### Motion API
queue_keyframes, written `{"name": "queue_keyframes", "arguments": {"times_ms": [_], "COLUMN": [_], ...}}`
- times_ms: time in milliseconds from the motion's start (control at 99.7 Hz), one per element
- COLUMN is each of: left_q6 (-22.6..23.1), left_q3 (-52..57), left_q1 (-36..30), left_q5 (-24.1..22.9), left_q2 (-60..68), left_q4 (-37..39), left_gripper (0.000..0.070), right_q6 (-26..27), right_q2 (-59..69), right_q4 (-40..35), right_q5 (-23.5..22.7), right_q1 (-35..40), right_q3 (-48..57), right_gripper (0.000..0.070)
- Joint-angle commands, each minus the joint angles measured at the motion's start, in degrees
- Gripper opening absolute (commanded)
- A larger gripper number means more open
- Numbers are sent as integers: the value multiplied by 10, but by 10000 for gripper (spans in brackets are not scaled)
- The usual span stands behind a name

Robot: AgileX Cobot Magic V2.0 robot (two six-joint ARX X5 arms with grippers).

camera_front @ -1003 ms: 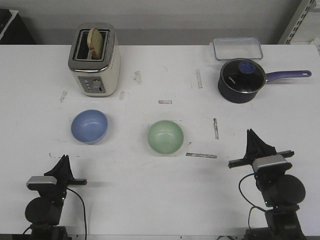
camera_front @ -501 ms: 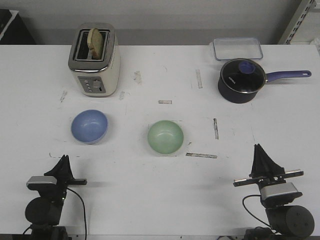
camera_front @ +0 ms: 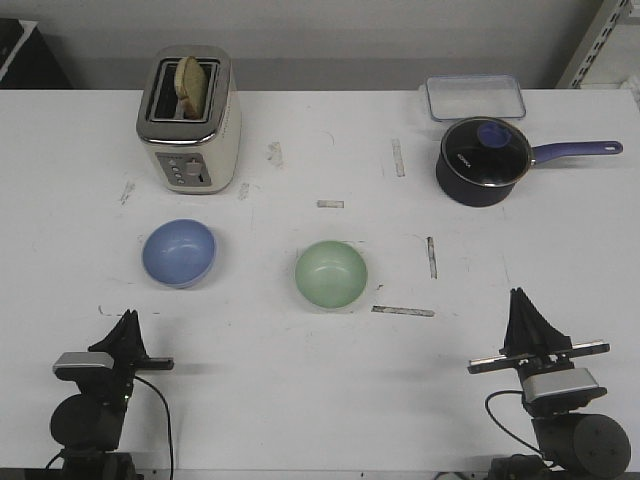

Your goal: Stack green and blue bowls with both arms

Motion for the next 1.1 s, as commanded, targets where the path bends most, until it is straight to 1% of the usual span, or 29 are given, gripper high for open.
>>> {"name": "queue_keyframes", "arguments": {"times_ms": [0, 191, 221, 311, 371, 622, 732, 1033, 1093], "left_q6": [4, -1, -14, -78, -93, -82, -82, -81, -73], "left_q3": [-12, -12, -11, 5, 19, 118, 173, 333, 359], "left_q1": [0, 0, 0, 0, 0, 0, 0, -3, -3], "left_q5": [-1, -2, -2, -2, -2, -2, 1, 6, 6], "left_q2": [-1, -1, -1, -1, 3, 38, 73, 235, 269], "left_q4": [10, 26, 35, 39, 35, -8, -8, -8, -8], "left_gripper": [1, 1, 1, 1, 1, 1, 1, 1, 1], "right_q6": [-5, -5, -5, -5, -5, -5, -5, -5, -5], "right_q2": [0, 0, 0, 0, 0, 0, 0, 0, 0], "right_q4": [5, 6, 5, 5, 5, 5, 5, 5, 5], "right_q5": [1, 1, 2, 1, 1, 1, 1, 1, 1], "right_q1": [0, 0, 0, 0, 0, 0, 0, 0, 0], "right_q3": [1, 1, 1, 1, 1, 1, 1, 1, 1], "right_gripper": [4, 4, 4, 4, 4, 4, 4, 4, 4]}}
